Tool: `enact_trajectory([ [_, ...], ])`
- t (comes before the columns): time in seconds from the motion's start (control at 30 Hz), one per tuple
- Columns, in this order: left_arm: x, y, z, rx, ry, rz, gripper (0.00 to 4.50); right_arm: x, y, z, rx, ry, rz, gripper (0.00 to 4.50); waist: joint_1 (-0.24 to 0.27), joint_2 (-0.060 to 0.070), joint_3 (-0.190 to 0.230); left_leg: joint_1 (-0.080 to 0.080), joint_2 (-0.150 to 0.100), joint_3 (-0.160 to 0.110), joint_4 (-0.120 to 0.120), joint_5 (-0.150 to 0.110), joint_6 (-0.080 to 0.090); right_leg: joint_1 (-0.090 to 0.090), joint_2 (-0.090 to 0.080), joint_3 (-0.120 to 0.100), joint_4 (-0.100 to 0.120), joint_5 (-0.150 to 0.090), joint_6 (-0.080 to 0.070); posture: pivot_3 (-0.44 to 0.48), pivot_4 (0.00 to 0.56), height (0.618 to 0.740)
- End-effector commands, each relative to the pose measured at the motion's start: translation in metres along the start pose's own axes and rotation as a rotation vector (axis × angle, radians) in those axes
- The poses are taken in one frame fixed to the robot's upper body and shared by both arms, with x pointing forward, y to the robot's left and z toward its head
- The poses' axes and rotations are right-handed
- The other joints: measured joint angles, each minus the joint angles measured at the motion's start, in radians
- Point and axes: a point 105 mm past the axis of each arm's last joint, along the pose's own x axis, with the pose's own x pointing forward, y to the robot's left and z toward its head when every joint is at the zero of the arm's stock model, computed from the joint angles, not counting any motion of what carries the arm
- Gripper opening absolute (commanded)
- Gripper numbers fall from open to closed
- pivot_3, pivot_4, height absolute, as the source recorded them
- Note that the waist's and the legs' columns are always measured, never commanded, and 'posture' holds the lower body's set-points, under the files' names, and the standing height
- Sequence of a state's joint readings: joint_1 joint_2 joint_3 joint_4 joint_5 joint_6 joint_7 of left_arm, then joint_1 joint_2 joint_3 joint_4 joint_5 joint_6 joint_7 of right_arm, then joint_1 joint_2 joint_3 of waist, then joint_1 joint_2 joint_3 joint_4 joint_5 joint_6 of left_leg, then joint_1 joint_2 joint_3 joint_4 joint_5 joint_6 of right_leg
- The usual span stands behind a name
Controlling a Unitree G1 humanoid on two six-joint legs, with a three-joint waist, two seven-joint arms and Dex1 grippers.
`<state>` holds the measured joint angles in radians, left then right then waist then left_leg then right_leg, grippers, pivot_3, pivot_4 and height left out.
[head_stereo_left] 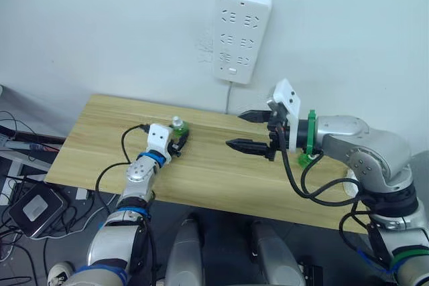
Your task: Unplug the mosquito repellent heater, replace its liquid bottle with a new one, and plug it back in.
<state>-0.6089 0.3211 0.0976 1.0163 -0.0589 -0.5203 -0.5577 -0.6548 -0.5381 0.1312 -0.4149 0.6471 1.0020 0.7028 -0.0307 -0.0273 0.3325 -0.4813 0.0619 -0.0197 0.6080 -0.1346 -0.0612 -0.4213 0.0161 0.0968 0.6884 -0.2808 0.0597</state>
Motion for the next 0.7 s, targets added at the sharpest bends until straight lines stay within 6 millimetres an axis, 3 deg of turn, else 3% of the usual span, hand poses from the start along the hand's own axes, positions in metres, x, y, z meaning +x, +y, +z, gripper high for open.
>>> enact_trajectory([
  [0.03, 0.001, -0.034, 0.038, 0.093, -0.078, -0.31, 2.16, -0.001, 0.008, 0.004, -0.042, -0.057, 0.035, 4.5, 0.001, 0.0, 0.0, 0.0, 0.0, 0.0, 0.0, 0.0, 0.0, 0.0, 0.0, 0.0, 0.0, 0.0, 0.0, 0.022, 0.357, 0.74],
  [0.17, -0.027, -0.073, 0.072, 0.073, -0.061, -0.7, 2.16, 0.011, 0.016, -0.003, -0.05, -0.097, 0.062, 4.5, -0.005, 0.0, 0.0, 0.001, 0.001, -0.001, -0.002, 0.0, -0.001, 0.0, 0.001, 0.0, 0.001, 0.0, 0.0, 0.024, 0.338, 0.74],
  [0.33, -0.046, -0.089, 0.1, 0.032, -0.015, -0.933, 2.16, 0.027, 0.021, 0.0, -0.074, -0.15, 0.067, 4.5, -0.005, 0.0, 0.0, 0.003, 0.001, -0.002, -0.001, 0.002, -0.003, 0.0, 0.002, -0.001, 0.003, -0.005, 0.001, 0.012, 0.323, 0.74],
  [0.63, -0.037, -0.088, 0.121, 0.074, -0.02, -0.999, 2.16, 0.036, 0.016, 0.0, -0.086, -0.197, -0.002, 4.5, -0.002, 0.0, 0.0, 0.0, 0.001, -0.002, -0.001, 0.002, -0.003, 0.0, 0.001, -0.002, 0.001, -0.005, 0.001, -0.022, 0.3, 0.74],
  [0.7, -0.036, -0.086, 0.12, 0.075, -0.011, -0.992, 2.16, 0.035, 0.014, 0.002, -0.079, -0.215, -0.017, 4.11, -0.002, 0.0, 0.0, 0.0, 0.001, -0.003, -0.001, 0.002, -0.003, 0.0, 0.001, -0.003, 0.001, -0.005, 0.001, -0.026, 0.299, 0.74],
])
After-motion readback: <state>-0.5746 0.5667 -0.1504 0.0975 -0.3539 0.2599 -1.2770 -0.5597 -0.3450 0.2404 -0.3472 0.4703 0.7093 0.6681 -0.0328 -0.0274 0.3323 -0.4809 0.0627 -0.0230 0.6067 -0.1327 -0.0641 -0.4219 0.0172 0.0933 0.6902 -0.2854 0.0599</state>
